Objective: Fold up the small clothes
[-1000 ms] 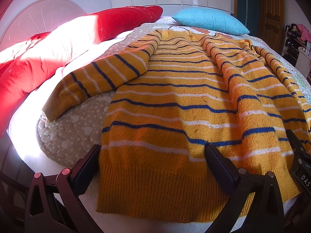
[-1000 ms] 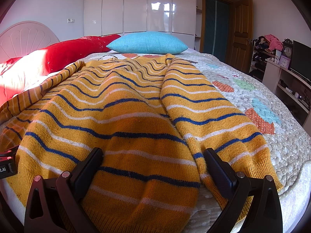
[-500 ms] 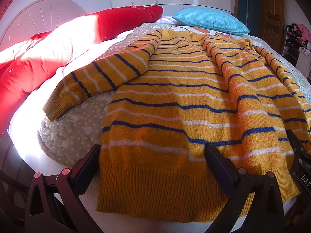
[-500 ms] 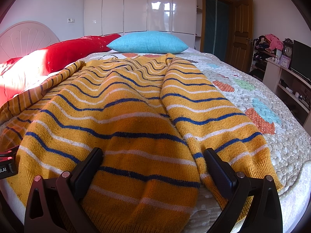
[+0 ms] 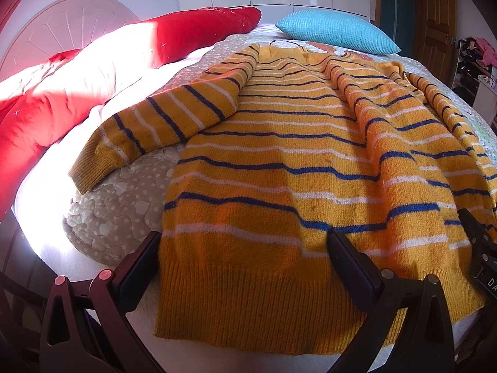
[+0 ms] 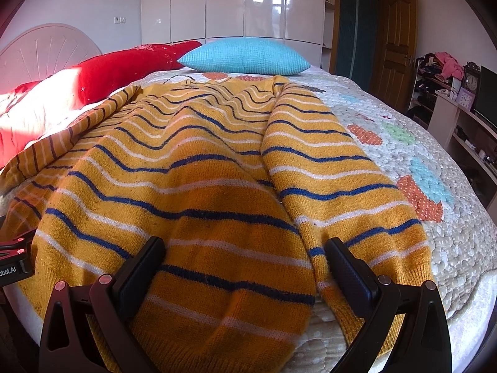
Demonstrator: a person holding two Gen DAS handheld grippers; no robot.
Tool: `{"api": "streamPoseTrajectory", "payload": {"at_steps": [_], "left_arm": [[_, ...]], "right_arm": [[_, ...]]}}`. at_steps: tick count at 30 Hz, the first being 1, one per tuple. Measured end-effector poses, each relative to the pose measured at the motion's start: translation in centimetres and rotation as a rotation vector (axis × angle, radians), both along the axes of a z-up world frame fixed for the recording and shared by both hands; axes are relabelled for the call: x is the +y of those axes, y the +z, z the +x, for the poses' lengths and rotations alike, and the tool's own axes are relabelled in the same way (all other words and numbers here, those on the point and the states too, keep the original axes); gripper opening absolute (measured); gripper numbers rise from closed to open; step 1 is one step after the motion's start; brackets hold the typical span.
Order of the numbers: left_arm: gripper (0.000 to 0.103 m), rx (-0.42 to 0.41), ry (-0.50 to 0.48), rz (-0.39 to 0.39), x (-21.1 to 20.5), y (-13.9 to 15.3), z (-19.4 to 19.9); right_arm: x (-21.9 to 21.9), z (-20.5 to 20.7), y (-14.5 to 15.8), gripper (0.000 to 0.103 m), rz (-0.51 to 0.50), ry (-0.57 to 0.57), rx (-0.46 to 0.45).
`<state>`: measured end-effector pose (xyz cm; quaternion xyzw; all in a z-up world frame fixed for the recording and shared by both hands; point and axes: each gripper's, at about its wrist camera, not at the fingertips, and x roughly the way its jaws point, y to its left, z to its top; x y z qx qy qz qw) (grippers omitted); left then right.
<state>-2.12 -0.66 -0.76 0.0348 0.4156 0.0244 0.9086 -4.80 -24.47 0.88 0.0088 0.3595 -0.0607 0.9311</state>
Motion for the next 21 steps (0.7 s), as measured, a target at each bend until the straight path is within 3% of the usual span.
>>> {"api": "streamPoseTrajectory", "payload": {"at_steps": [3,5,9,12,16,21], "left_arm": [[0.103,0.000,-0.002,0.001,0.0,0.0,0.0],[0.103,0.002,-0.003,0.000,0.0,0.1,0.1],[0.103,0.000,0.000,0.002,0.0,0.1,0.1],[0.103,-0.003,0.006,0.003,0.0,0.1,0.0],[0.103,-0.003,0.005,0.001,0.1,0.0,-0.1],[0.103,-0.002,0.006,0.003,0.1,0.1,-0.1]], "right_arm": [[-0.6,-1.3,1.7,0.098,0.066,0.043,0.005],[-1.4,-3.2,3.7,0.096,0.102,0.067,-0.060],[-5.2,-5.5,7.1,0.096,0.089,-0.015,-0.161],[-9.3,-4.1,6.7,0.095,0.086,-0.100,-0.103],[-13.3,-2.8,5.0,0.091,0.188,-0.140,-0.005],[-13.3,-2.9,3.4,0.091,0.261,-0.132,0.049]]}}
